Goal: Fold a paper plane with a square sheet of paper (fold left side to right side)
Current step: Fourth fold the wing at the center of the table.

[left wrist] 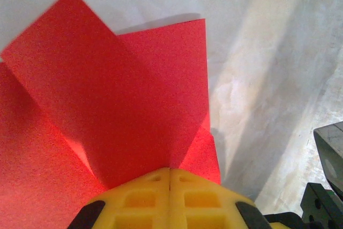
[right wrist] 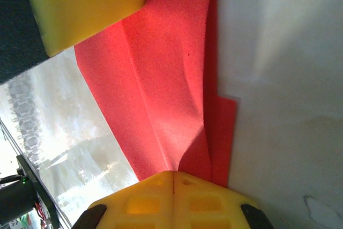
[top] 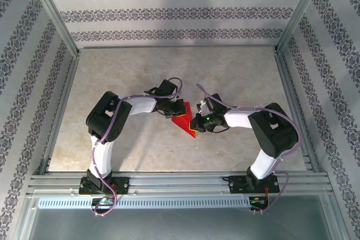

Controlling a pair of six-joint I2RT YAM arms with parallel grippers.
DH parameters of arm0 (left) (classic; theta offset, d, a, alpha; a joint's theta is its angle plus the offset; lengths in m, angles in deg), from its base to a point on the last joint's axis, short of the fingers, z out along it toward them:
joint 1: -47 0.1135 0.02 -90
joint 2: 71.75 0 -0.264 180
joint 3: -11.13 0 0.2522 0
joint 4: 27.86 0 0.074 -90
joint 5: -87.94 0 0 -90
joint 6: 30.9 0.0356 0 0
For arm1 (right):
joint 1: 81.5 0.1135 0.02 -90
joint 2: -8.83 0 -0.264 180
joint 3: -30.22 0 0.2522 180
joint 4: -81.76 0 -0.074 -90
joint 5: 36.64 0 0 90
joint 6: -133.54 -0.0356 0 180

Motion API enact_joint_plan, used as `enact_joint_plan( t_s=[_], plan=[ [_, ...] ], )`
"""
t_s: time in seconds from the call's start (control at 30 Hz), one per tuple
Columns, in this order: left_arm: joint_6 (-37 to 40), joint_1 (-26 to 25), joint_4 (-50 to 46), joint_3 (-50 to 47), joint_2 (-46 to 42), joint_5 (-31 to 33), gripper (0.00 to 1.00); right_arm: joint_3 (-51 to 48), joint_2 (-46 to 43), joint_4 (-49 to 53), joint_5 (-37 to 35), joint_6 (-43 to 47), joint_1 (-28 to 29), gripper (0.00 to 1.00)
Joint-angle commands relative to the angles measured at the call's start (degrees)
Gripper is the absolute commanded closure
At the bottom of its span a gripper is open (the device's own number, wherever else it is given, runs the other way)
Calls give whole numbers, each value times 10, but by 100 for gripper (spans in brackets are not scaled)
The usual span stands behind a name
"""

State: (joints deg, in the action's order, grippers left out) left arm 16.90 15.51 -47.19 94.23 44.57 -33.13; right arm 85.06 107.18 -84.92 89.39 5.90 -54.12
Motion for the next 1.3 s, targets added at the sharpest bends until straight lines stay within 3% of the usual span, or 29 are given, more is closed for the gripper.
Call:
enact_joint_plan(
  t_s=[0.0, 0.43, 0.8, 1.07, 1.27],
  plan=[
    [17, 28, 29, -17, 25, 36, 100, -17, 35, 71, -37, 16, -1, 100],
    [37, 78, 111, -29, 25, 19, 100, -18, 41, 81, -25, 20, 3, 100],
    [59, 124, 106, 12, 47, 11, 100, -19, 39, 77, -23, 17, 3, 100],
    [99, 130, 63, 18, -37, 20, 100, -15, 37, 69, -25, 10, 2, 100],
    [88, 102, 90, -47, -96, -27, 100, -15, 38, 66, -29, 8, 2, 100]
  ],
)
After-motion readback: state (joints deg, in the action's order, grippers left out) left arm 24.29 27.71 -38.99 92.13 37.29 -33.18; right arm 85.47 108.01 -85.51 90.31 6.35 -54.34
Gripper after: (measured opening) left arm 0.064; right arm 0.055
